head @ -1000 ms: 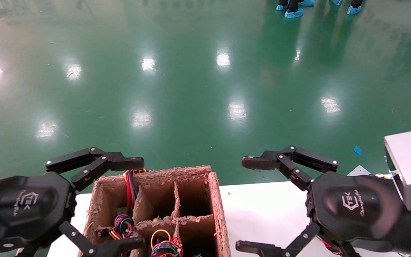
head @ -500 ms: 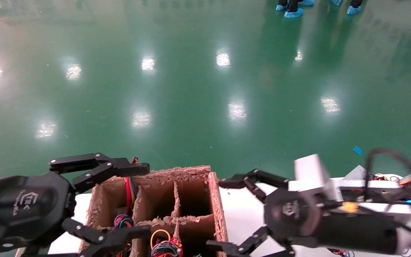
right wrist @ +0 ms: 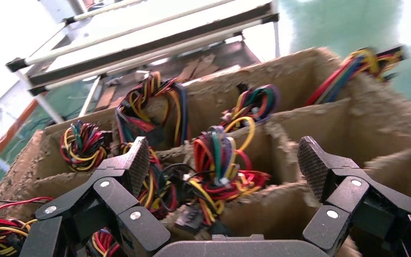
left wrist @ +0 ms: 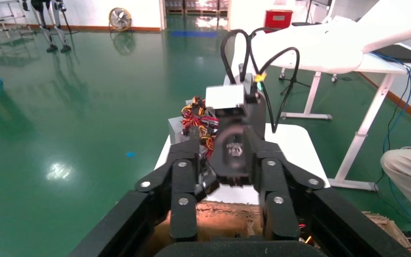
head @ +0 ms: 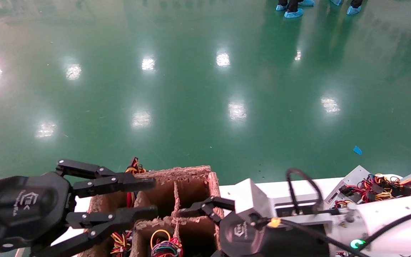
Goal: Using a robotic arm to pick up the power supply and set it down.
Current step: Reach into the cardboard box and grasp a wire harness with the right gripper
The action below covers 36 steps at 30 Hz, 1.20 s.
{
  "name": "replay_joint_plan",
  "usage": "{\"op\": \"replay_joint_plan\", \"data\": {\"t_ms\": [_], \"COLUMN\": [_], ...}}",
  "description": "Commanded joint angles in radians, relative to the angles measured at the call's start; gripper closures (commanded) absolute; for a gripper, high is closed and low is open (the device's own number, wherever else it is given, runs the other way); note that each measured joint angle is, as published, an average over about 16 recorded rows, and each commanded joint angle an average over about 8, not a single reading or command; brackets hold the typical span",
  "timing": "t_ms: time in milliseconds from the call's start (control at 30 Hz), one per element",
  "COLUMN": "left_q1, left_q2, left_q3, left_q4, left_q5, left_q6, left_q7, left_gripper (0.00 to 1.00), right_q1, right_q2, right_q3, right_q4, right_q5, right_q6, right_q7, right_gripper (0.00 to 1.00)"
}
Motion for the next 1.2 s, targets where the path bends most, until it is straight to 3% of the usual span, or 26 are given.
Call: {"op": "replay_joint_plan", "data": {"t_ms": [33, 100, 400, 1200], "left_q1": [0.0, 0.0, 0.0, 0.0], "left_q2": [0.0, 0.0, 0.0, 0.0], "left_q3": [0.0, 0.0, 0.0, 0.001], "left_q4": [0.0, 0.0, 0.0, 0.0], "left_q5": [0.0, 0.0, 0.0, -0.001], "left_q6": [0.0, 0.0, 0.0, 0.0], "left_q7": [0.0, 0.0, 0.0, 0.0], "left_gripper": [1.0, 1.0, 1.0, 1.0], "right_q1": [0.007, 0.012, 0.019, 0.0], "right_q2": [-0.022, -0.038, -0.063, -0.006], "right_q3": [-0.014, -0.025, -0.052, -0.049], "right_q4": [-0.018, -0.026, -0.033, 0.017], "right_q5": [-0.012, -0.023, -0.044, -0.061], "right_q6": [-0.007, -0.014, -0.038, -0.019], "right_q7": [-0.004, -0.005, -0.008, 0.013], "right_gripper": [0.96, 1.0, 1.0, 1.0]}}
